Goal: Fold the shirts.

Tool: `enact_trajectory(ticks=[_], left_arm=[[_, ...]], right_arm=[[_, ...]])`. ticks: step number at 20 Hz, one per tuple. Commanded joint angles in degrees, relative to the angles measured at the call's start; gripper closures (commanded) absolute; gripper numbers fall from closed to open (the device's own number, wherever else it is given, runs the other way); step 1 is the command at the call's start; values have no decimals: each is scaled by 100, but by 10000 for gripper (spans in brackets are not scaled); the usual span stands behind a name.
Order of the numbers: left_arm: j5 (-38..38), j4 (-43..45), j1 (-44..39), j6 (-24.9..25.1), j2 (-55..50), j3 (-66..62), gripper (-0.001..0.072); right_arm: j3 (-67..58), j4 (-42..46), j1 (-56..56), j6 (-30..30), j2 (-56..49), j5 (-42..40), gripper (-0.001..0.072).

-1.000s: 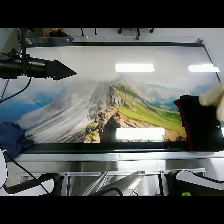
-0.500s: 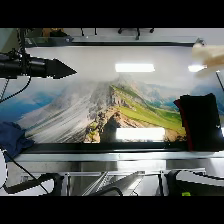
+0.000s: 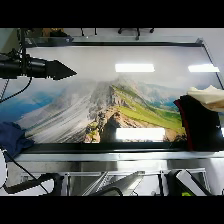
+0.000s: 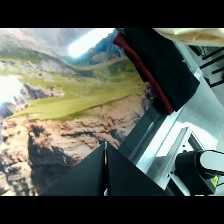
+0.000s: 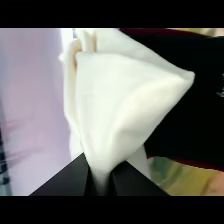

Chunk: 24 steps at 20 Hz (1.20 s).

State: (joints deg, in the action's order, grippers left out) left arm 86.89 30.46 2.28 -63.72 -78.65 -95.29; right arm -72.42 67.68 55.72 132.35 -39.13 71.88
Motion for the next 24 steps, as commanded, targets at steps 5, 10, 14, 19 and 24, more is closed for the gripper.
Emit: enact_trajectory(ticks=[5, 10, 14, 19, 24], left_arm=[[15, -2, 2, 48, -4, 2, 691], [20, -4, -22, 37, -4, 2, 691], [-72, -39, -11, 24, -4, 0, 691], [-308, -55, -9, 24, 2, 2, 692], [-214, 2, -284, -17, 413, 859, 693]], right_arm=[[922, 890, 645, -1753, 302, 1246, 642], [1469, 837, 522, -2638, 264, 693, 23], [1211, 79, 264, -2966, 267, 527, 192], [1165, -1392, -1121, -3316, 269, -92, 680], [1419, -343, -4164, -3292, 273, -81, 680]])
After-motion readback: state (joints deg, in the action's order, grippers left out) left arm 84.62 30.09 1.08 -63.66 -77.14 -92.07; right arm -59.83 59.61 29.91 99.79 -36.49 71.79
